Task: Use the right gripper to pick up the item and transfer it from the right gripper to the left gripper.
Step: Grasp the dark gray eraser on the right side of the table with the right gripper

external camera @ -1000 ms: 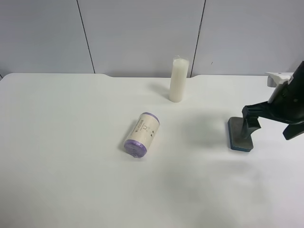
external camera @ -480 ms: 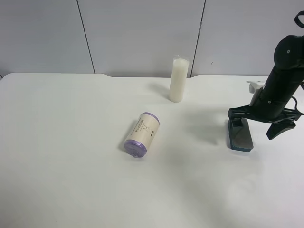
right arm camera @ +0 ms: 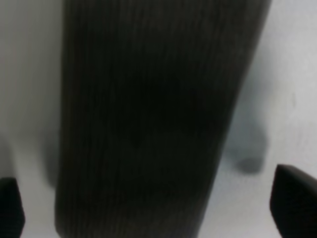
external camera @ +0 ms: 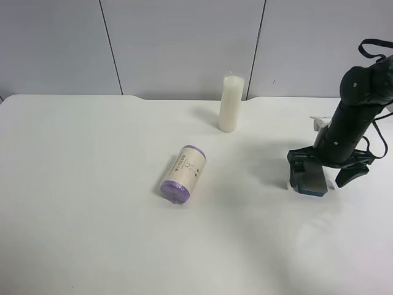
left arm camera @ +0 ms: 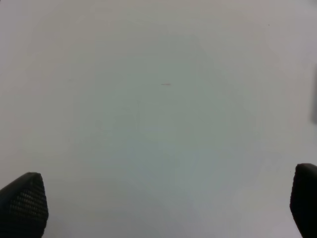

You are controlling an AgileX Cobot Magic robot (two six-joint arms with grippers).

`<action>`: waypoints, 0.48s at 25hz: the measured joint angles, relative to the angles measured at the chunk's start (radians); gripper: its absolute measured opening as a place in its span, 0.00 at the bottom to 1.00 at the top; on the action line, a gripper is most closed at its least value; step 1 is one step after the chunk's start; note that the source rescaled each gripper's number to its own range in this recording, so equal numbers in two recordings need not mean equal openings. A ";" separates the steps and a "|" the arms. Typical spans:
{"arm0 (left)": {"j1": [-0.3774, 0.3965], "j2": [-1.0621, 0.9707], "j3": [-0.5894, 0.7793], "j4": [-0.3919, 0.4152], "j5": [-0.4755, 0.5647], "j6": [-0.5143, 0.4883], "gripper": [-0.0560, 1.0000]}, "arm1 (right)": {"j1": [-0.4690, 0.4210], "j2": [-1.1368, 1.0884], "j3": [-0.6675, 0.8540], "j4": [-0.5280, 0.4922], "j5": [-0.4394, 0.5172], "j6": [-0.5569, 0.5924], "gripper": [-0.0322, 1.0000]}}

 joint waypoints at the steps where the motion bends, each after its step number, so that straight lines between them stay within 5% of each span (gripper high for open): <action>1: 0.000 0.000 0.000 0.000 0.000 0.000 1.00 | 0.000 0.004 0.000 0.000 -0.001 0.000 1.00; 7: 0.000 0.000 0.000 0.000 0.000 0.000 1.00 | 0.000 0.038 -0.002 -0.002 -0.006 0.000 1.00; 12: 0.000 0.000 0.000 0.000 0.000 0.000 1.00 | -0.001 0.038 -0.001 -0.007 -0.008 0.000 0.66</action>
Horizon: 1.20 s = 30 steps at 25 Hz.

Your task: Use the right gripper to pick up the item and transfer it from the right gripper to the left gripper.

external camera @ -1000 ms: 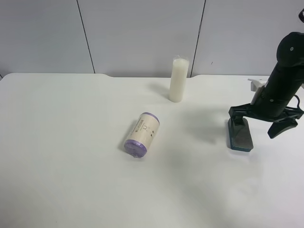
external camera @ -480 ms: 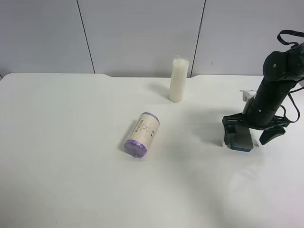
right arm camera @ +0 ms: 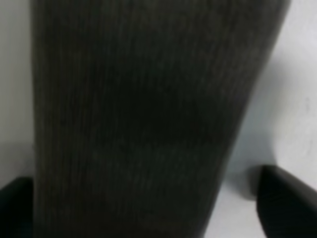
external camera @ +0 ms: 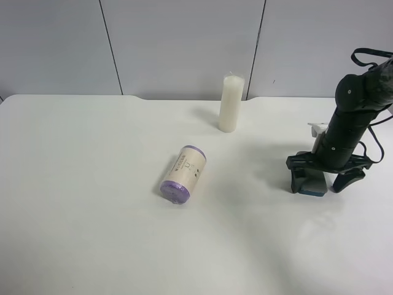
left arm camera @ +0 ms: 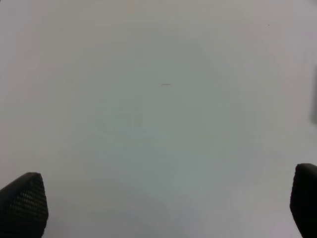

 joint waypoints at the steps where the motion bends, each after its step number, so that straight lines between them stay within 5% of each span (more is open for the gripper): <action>1: 0.000 0.000 0.000 0.000 0.000 0.000 1.00 | -0.001 0.001 0.000 0.000 0.000 0.000 0.55; 6: 0.000 0.000 0.000 0.000 0.000 0.000 1.00 | -0.001 0.001 0.000 -0.001 0.000 0.000 0.06; 7: 0.000 0.000 0.000 0.000 0.000 0.000 1.00 | -0.001 0.001 0.000 -0.001 0.000 0.000 0.03; 17: 0.000 0.000 0.000 0.000 0.000 0.000 1.00 | -0.001 -0.006 -0.004 -0.001 0.004 0.000 0.03; 30: 0.000 0.000 0.000 0.000 0.000 0.000 1.00 | -0.001 -0.139 -0.069 0.064 0.157 -0.072 0.03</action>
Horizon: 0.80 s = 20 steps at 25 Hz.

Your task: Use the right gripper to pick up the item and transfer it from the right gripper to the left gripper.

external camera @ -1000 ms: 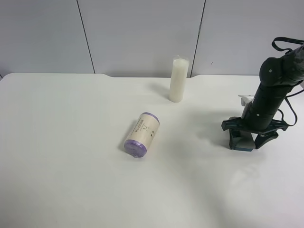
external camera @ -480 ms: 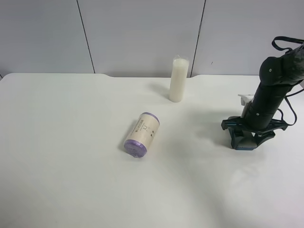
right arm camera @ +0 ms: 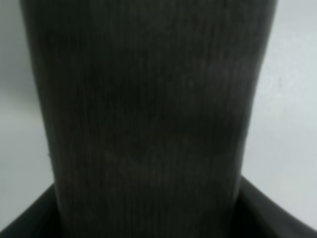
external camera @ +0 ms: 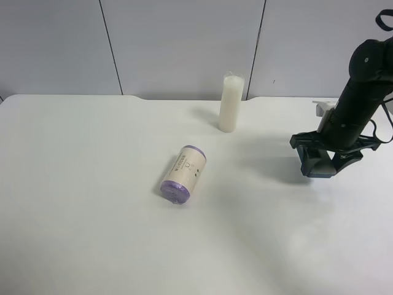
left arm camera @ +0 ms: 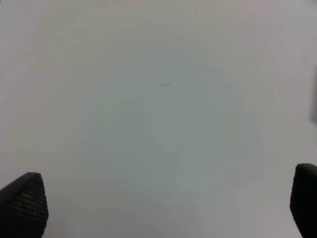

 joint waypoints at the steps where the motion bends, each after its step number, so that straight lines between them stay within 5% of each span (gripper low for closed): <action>1: 0.000 0.000 0.000 0.000 0.000 0.000 1.00 | 0.001 -0.016 0.000 0.005 0.008 -0.006 0.03; 20: 0.000 0.000 0.000 0.000 0.000 0.000 1.00 | 0.348 -0.177 0.000 0.007 0.118 -0.113 0.03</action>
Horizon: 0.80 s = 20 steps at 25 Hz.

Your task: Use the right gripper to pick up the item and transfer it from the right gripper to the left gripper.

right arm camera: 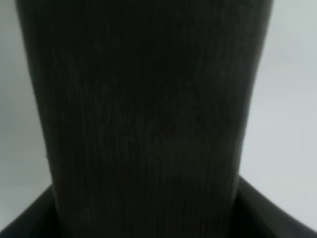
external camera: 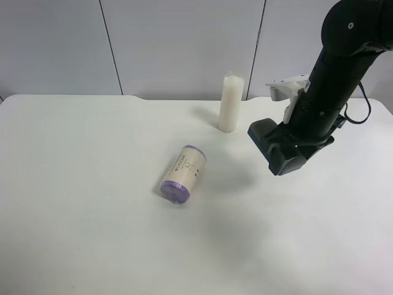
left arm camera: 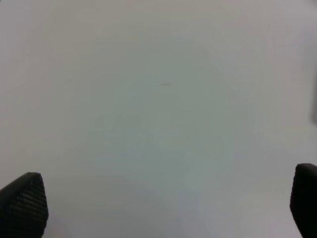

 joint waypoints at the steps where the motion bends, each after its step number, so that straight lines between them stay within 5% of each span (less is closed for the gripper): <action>1: 0.000 0.000 0.000 0.000 0.000 0.000 1.00 | 0.019 0.000 0.000 0.000 0.000 -0.007 0.03; 11: 0.000 0.000 0.000 -0.008 0.000 0.000 1.00 | 0.216 0.000 0.000 -0.002 -0.005 -0.098 0.03; 20: 0.000 0.192 -0.052 -0.210 0.026 0.000 1.00 | 0.361 0.000 0.000 0.001 -0.028 -0.176 0.03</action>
